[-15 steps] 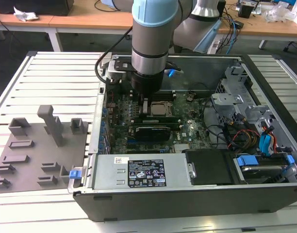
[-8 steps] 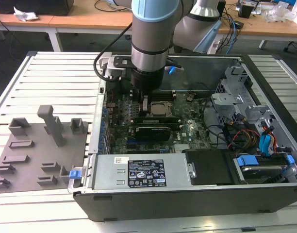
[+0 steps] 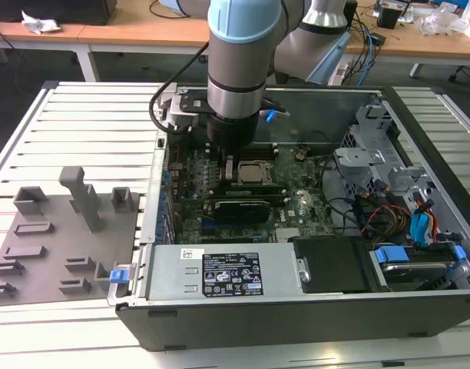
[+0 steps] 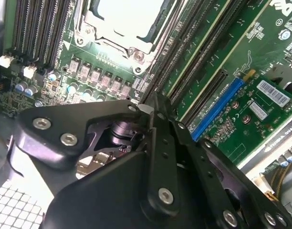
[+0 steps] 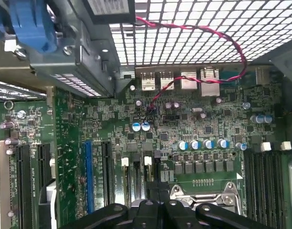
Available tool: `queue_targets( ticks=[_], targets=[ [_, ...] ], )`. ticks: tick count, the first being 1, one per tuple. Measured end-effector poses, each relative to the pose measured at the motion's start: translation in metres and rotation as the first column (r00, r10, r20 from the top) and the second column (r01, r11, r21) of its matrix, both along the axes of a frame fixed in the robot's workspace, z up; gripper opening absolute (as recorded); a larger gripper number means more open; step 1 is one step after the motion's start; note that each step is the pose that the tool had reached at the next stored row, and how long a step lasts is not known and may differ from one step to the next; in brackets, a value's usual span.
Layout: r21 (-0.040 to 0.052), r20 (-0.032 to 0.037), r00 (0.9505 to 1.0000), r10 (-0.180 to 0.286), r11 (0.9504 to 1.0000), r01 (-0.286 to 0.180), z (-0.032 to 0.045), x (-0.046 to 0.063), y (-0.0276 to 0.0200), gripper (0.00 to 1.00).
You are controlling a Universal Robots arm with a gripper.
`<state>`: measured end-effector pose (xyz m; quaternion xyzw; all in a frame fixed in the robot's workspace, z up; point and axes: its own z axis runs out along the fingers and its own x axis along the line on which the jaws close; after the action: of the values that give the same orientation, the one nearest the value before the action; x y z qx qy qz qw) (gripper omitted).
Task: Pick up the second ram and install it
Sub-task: 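Press down the second ram until it locks into place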
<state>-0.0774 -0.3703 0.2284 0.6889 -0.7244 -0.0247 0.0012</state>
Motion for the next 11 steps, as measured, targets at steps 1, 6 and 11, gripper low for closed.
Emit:
queue_targets(
  ticks=[1,6,11],
  targets=[
    [0.001,0.0006,1.0,0.0,1.0,0.0,0.005,0.001,0.0002,0.11],
    [-0.0002,-0.0174,0.9998,0.0,1.0,0.0,0.0058,0.028,-0.0001,0.11],
    [-0.0003,-0.0263,0.9997,0.0,1.0,0.0,0.0164,0.044,0.0004,0.11]
  ],
)
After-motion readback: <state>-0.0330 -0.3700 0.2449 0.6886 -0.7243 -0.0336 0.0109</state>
